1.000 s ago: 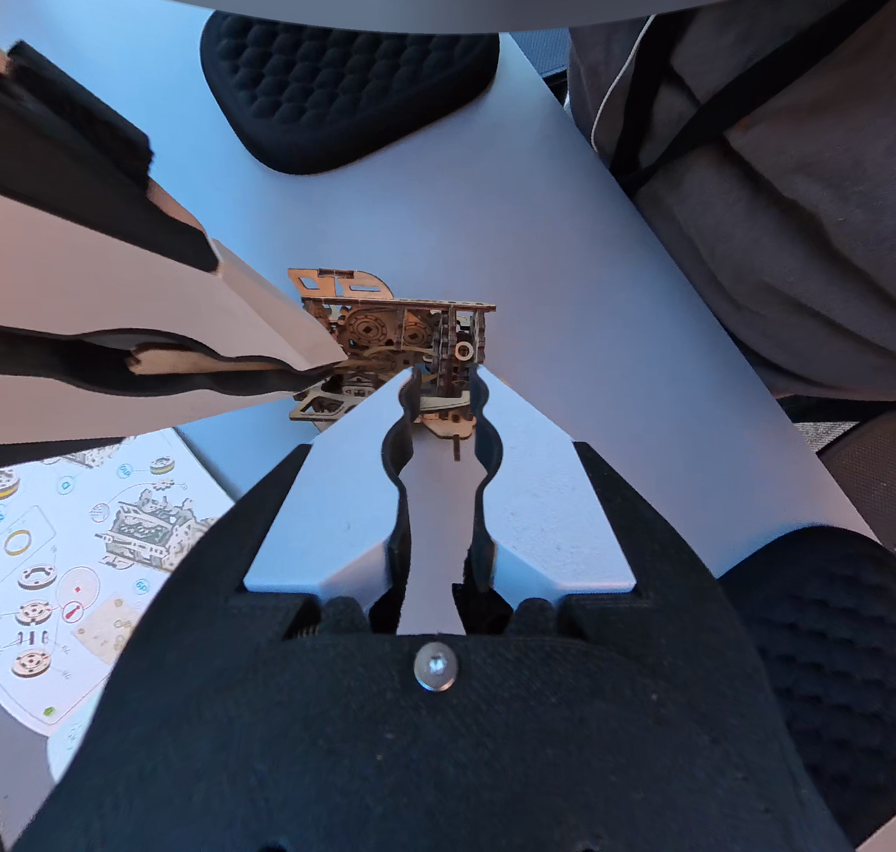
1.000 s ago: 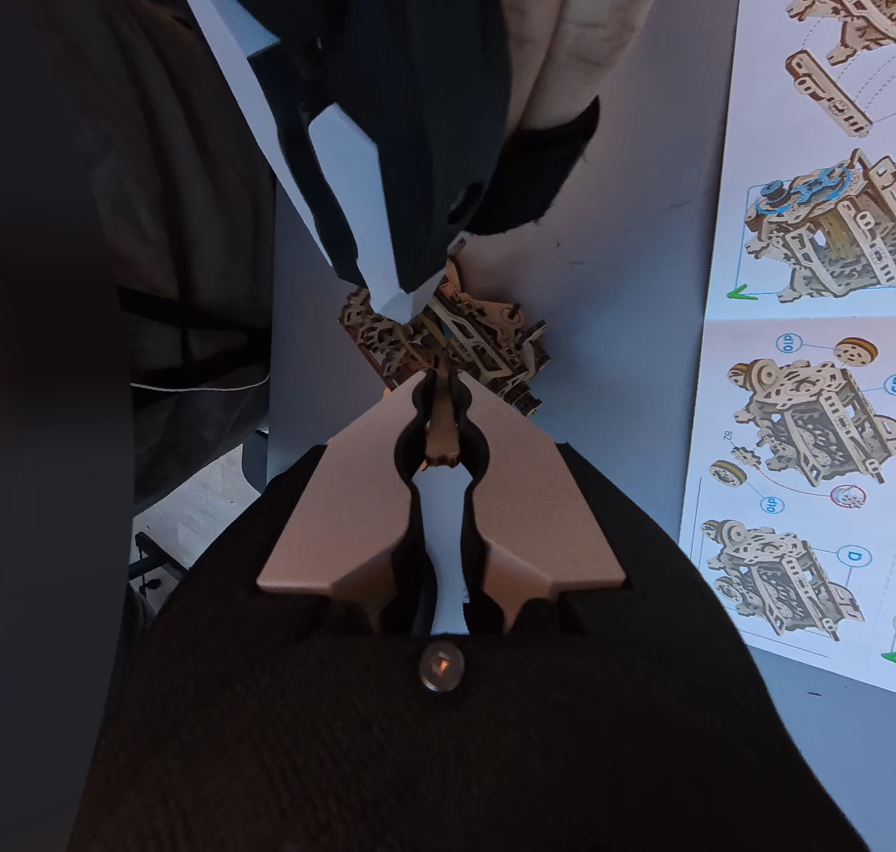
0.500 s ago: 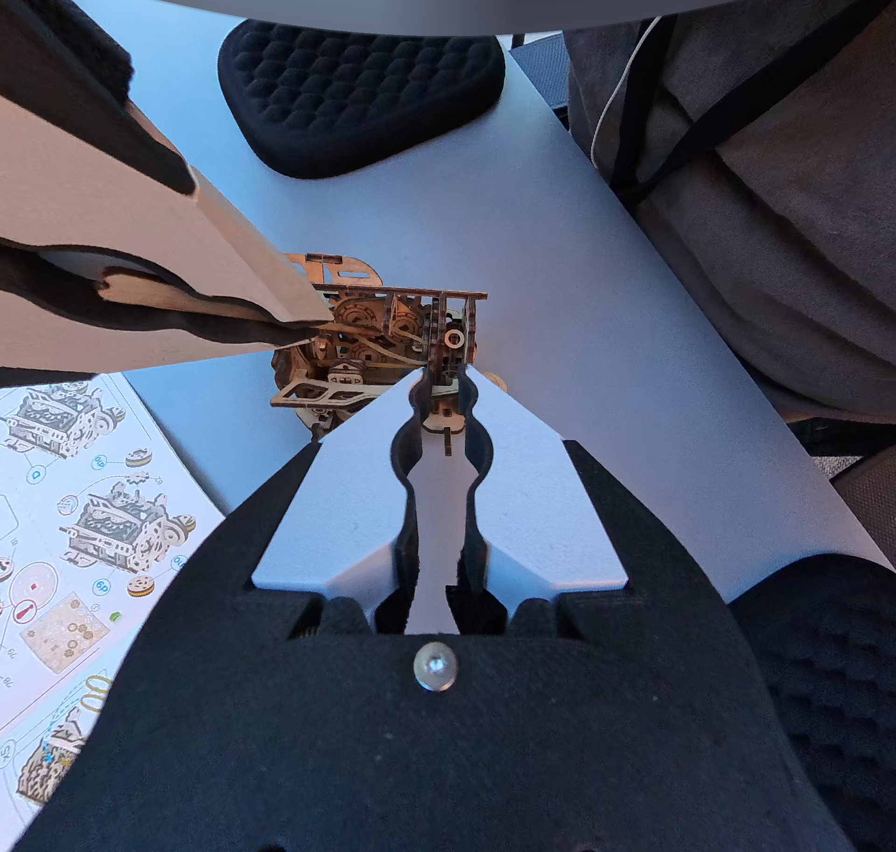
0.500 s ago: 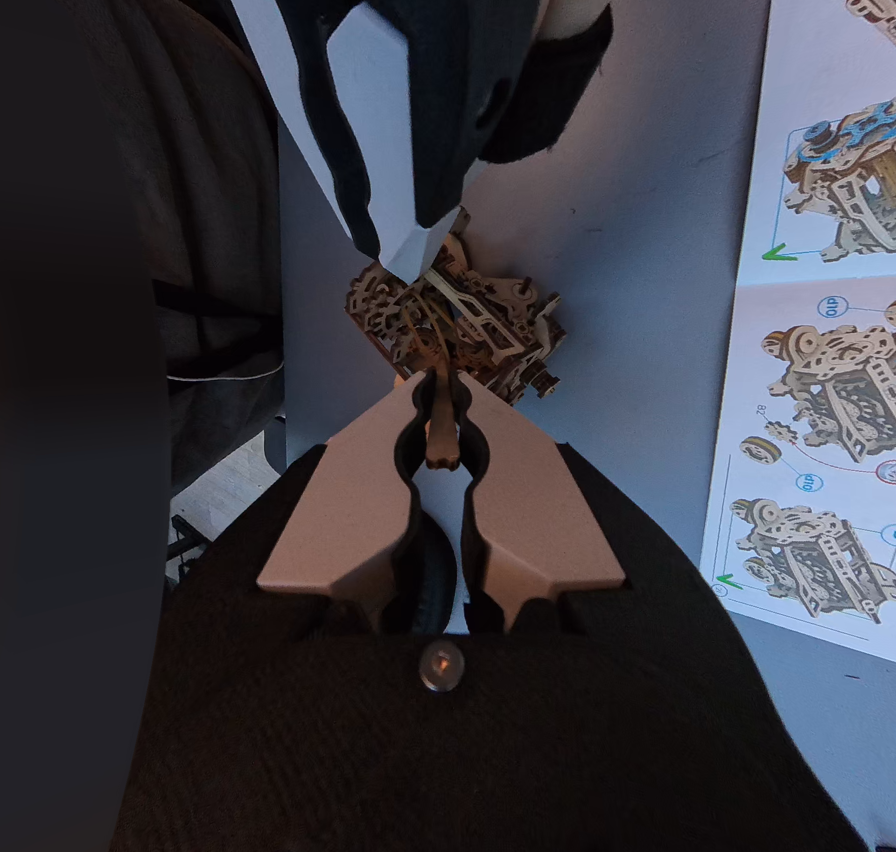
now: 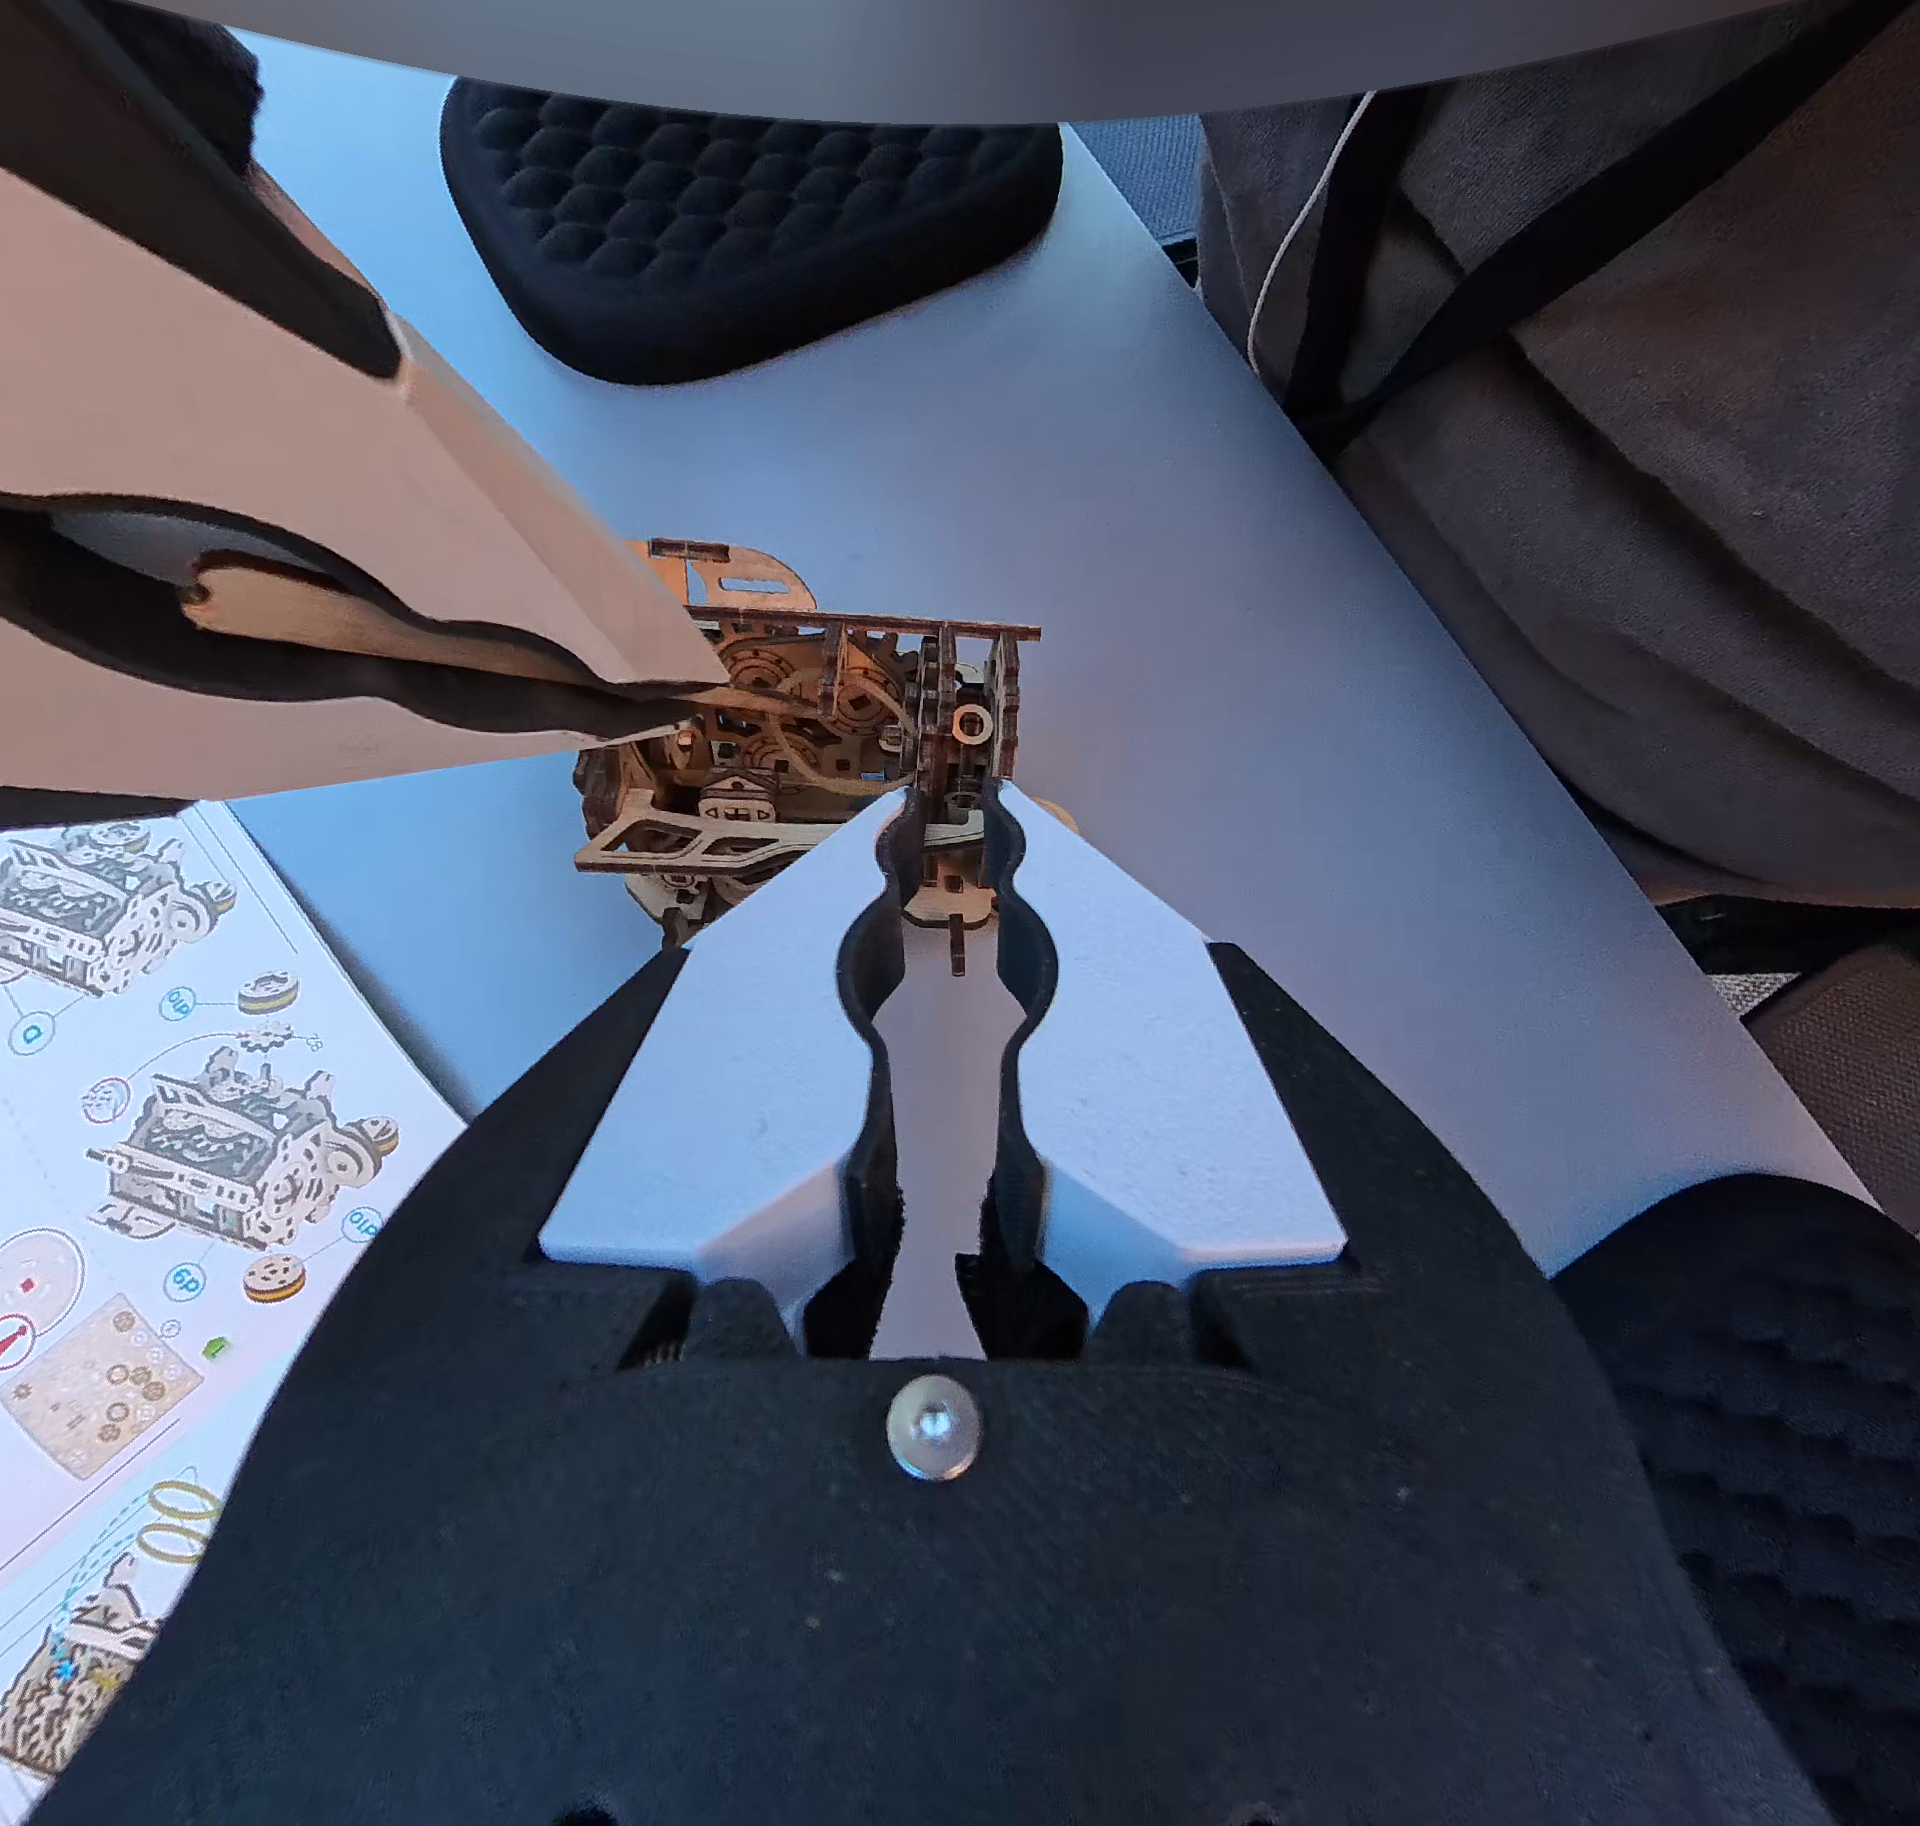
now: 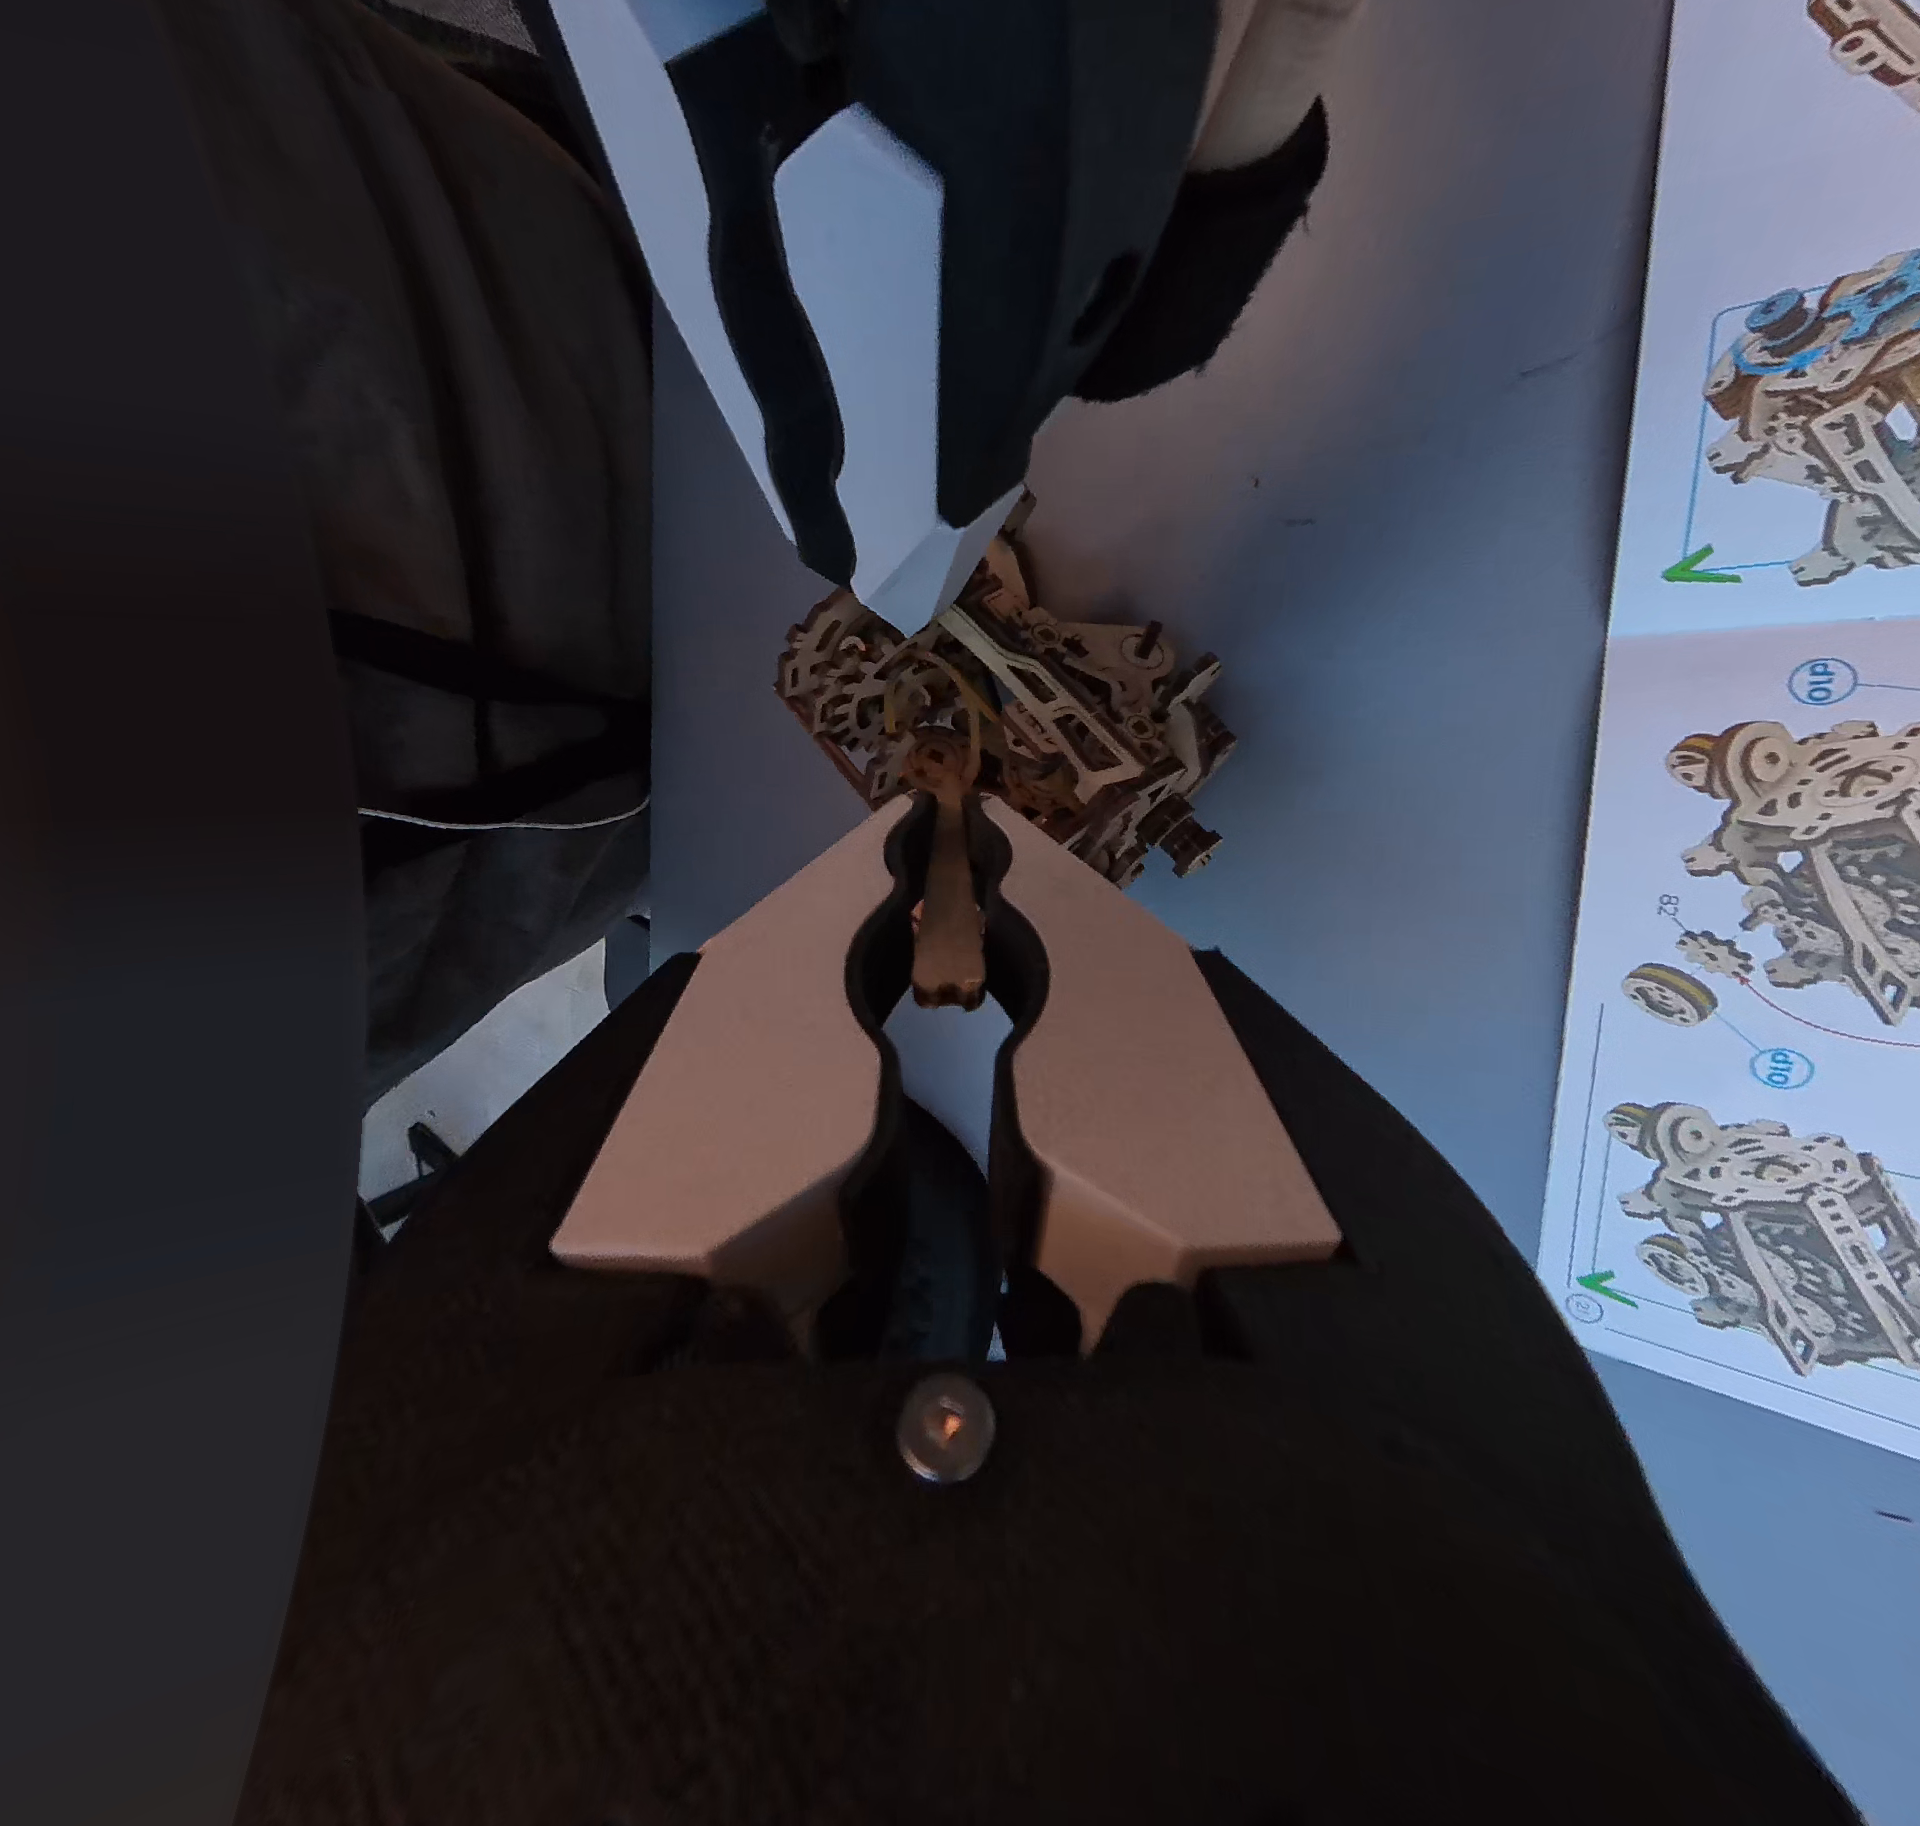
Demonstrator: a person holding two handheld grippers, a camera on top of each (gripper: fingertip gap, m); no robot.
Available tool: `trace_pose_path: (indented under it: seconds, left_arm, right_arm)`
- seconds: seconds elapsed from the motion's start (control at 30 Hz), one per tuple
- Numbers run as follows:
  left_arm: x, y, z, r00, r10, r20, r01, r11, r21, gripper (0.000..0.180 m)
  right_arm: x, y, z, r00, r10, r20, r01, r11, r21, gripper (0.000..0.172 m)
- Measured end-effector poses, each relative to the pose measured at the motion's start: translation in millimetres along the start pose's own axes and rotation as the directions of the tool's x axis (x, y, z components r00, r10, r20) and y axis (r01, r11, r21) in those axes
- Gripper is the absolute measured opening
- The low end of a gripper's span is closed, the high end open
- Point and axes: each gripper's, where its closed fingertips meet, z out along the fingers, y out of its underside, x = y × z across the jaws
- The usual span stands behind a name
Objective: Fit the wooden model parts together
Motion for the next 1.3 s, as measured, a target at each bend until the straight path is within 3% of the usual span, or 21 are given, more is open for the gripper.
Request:
trace_pose_path:
  seconds: [0.6,1.1,1.3]
  left_arm:
    - [-2.0,0.1,0.7,1.000,0.019,0.001,-0.019,1.000,-0.012,0.003]
    - [-3.4,0.5,2.7,0.999,0.040,0.012,-0.040,0.999,-0.020,0.004]
    - [-3.5,0.4,2.8,0.999,0.041,0.011,-0.041,0.999,-0.023,0.004]
  right_arm:
    - [-2.9,-23.9,-5.9,0.999,-0.043,0.033,0.034,0.974,0.222,0.003]
    - [-6.3,-11.9,3.6,0.999,-0.045,0.029,0.041,0.990,0.133,0.004]
    - [-5.7,-16.2,0.9,0.998,-0.063,0.020,0.059,0.985,0.161,0.003]
